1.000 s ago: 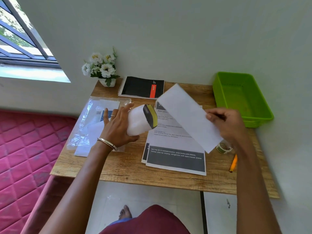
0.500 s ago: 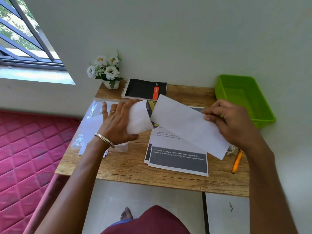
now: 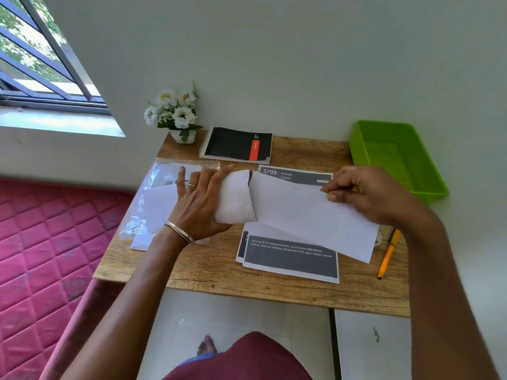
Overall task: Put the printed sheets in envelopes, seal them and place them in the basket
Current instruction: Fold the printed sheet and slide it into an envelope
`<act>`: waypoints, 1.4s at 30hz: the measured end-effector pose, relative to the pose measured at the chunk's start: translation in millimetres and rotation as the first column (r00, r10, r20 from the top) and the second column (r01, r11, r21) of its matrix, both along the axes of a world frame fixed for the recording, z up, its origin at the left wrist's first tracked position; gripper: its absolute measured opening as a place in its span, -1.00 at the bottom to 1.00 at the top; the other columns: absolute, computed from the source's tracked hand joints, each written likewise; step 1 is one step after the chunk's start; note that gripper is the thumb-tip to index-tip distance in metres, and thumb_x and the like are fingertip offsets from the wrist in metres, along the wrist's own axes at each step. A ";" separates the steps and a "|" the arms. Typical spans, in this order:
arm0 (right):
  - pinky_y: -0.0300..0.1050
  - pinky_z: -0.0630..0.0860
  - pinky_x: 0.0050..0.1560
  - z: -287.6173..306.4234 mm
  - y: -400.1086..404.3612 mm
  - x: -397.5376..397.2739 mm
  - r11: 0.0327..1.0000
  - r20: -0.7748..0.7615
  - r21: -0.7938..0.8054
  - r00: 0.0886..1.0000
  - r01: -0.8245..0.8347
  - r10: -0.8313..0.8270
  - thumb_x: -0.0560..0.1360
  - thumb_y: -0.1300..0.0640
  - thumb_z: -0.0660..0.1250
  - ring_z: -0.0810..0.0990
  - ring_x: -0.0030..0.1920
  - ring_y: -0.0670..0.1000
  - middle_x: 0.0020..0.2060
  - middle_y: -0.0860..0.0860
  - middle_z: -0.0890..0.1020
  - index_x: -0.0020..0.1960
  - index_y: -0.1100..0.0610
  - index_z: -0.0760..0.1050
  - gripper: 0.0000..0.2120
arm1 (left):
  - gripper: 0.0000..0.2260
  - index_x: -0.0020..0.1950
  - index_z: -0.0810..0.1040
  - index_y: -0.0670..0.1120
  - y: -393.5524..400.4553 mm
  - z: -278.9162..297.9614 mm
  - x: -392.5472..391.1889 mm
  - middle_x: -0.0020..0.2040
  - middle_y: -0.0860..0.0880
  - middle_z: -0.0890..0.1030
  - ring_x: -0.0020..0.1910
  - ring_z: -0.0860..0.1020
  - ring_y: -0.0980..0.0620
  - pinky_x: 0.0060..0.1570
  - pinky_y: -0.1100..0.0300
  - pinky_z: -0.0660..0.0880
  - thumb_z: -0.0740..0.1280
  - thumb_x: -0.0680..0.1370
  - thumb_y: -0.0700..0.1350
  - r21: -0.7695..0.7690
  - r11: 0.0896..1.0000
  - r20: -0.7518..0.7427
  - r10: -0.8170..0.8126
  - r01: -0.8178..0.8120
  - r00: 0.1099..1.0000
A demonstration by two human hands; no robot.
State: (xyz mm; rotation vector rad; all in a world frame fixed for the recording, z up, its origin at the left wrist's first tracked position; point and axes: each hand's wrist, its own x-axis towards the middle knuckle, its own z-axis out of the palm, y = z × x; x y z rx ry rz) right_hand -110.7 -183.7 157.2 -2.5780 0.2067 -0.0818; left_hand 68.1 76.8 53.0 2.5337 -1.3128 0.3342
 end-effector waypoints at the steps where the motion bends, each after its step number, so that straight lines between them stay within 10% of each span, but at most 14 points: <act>1: -0.18 0.39 -0.14 1.2 -0.5 1.2 1.000 -0.021 0.000 1.000 -0.004 0.004 0.47 0.27 0.39 0.56 -0.08 0.03 -0.18 -0.04 0.58 0.05 0.17 0.65 -0.83 | -0.07 0.46 0.10 -0.05 -1.4 -0.4 -1.1 0.22 -0.13 0.38 0.20 0.36 -0.18 0.35 -0.36 -0.02 0.30 0.20 0.31 0.004 1.000 0.004 -0.007 0.007 1.000; 8: -0.26 0.36 -0.16 3.0 5.8 24.0 0.995 -0.015 -0.061 0.997 -0.073 0.072 0.46 0.24 0.41 0.54 -0.09 -0.02 -0.23 -0.12 0.53 0.04 0.17 0.66 -0.84 | -0.07 0.46 0.12 -0.05 -18.9 2.9 -12.3 0.23 -0.09 0.33 0.22 0.29 -0.14 0.35 -0.37 -0.03 0.29 0.18 0.29 0.034 0.995 -0.018 -0.097 0.097 0.995; 11: -0.16 0.48 -0.14 -6.6 11.5 34.0 0.997 0.233 -0.045 0.971 0.057 -0.045 0.46 0.17 0.43 0.54 -0.19 0.00 -0.20 -0.01 0.58 0.00 0.19 0.66 -0.85 | -0.11 0.44 0.14 -0.03 -24.1 1.9 -17.4 0.22 -0.10 0.37 0.23 0.32 -0.14 0.37 -0.33 0.01 0.26 0.20 0.32 0.024 0.996 -0.057 -0.089 0.090 0.994; 14: -0.21 0.49 -0.17 -25.5 21.3 27.1 0.870 0.617 0.265 0.620 0.415 -0.484 0.50 0.01 0.37 0.52 -0.22 -0.18 -0.11 0.11 0.62 0.05 0.14 0.62 -0.77 | -0.10 0.42 0.14 -0.01 -23.0 -3.8 -19.7 0.20 -0.10 0.38 0.20 0.37 -0.16 0.36 -0.31 0.06 0.37 0.19 0.28 -0.002 0.999 -0.072 -0.046 0.046 0.996; 17: -0.16 0.55 -0.04 -46.2 43.1 8.4 0.626 0.498 0.549 0.384 0.555 -0.777 0.51 -0.08 0.33 0.54 -0.07 -0.15 0.01 0.06 0.58 0.19 0.11 0.50 -0.65 | -0.09 0.42 0.12 -0.01 -19.8 -6.2 -21.0 0.20 -0.10 0.37 0.19 0.36 -0.16 0.35 -0.31 0.08 0.38 0.19 0.29 -0.004 1.000 -0.061 0.004 -0.004 0.998; 20: 0.04 0.62 -0.09 -62.6 67.4 0.6 0.542 0.293 0.686 0.498 0.486 -0.816 0.46 0.04 0.43 0.58 0.08 -0.06 0.08 -0.03 0.56 0.21 0.04 0.40 -0.63 | -0.10 0.41 0.13 -0.02 -21.9 -3.7 -24.8 0.19 -0.11 0.37 0.18 0.36 -0.16 0.32 -0.30 0.11 0.40 0.19 0.27 -0.016 0.999 -0.055 0.033 -0.034 0.998; 22: -0.18 0.62 -0.27 -65.0 77.8 5.0 0.528 0.313 0.732 0.475 0.431 -0.822 0.44 0.18 0.46 0.64 0.00 -0.05 0.02 0.02 0.60 0.19 0.11 0.38 -0.60 | -0.10 0.41 0.13 -0.02 -27.0 -2.1 -28.6 0.19 -0.10 0.37 0.19 0.36 -0.15 0.32 -0.30 0.11 0.40 0.19 0.26 -0.013 1.000 -0.063 0.026 -0.027 0.998; 29: -0.12 0.52 -0.23 -75.8 97.5 25.6 0.731 0.442 0.556 0.605 0.395 -0.663 0.50 0.02 0.38 0.57 -0.09 -0.01 -0.14 -0.05 0.62 -0.03 0.13 0.60 -0.82 | -0.12 0.41 0.15 -0.02 -41.4 0.3 -34.6 0.16 -0.10 0.38 0.11 0.34 -0.10 0.20 -0.22 0.29 0.38 0.20 0.25 -0.075 0.996 -0.096 0.031 -0.039 0.995; 37: 0.15 0.12 0.33 -83.2 106.4 31.2 0.845 0.213 0.389 0.857 0.367 -0.470 0.26 -0.62 -0.14 0.13 0.37 -0.04 0.43 -0.07 0.28 -0.16 0.06 0.67 -0.10 | -0.13 0.42 0.11 -0.02 -44.2 3.1 -39.5 0.20 -0.11 0.36 0.10 0.29 -0.07 0.06 -0.05 0.33 0.36 0.22 0.25 -0.109 0.993 -0.161 0.019 -0.037 0.987; 42: 0.20 0.27 0.32 -63.3 97.6 28.1 0.864 0.214 0.356 0.868 0.357 -0.447 0.29 -0.39 0.28 0.22 0.38 0.00 0.38 -0.04 0.33 0.02 -0.05 0.59 -0.50 | -0.13 0.43 0.09 -0.01 -43.3 3.3 -40.9 0.20 -0.11 0.36 0.10 0.32 -0.08 0.02 -0.03 0.35 0.34 0.23 0.25 -0.137 0.989 -0.211 0.029 -0.059 0.977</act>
